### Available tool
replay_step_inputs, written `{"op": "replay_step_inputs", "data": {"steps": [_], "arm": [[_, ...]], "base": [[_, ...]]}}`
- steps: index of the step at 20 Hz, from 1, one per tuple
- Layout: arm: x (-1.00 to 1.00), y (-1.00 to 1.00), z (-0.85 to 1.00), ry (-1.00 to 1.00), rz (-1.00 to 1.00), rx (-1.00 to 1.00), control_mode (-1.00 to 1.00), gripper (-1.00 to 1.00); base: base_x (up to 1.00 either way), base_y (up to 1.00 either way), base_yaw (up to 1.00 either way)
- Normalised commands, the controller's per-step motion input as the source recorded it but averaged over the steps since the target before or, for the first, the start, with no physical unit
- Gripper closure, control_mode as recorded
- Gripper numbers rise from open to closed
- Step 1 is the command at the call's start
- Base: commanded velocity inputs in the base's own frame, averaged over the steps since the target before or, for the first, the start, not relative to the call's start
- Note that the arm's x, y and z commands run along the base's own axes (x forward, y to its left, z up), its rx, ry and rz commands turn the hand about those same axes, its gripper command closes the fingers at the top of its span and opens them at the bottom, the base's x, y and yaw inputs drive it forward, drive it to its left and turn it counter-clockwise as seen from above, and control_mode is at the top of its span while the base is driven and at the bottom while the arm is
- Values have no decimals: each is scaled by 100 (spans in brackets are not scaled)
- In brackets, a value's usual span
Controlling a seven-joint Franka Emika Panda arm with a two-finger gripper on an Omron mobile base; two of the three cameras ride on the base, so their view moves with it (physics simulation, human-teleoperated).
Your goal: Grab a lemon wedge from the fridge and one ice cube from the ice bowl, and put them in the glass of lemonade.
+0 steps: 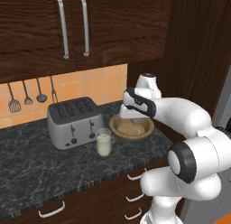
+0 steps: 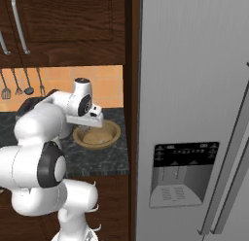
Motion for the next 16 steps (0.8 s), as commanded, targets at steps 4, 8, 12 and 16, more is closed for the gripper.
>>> {"op": "replay_step_inputs", "data": {"steps": [4,8,12,16], "arm": [[-76,64,52,23,17,-2,-100,100],[-40,99,44,25,24,-5,-100,100],[-28,98,0,-2,19,0,-100,100],[5,51,0,-10,6,0,-100,100]], "base": [[0,0,0],[0,0,0],[0,0,0],[0,0,0]]}}
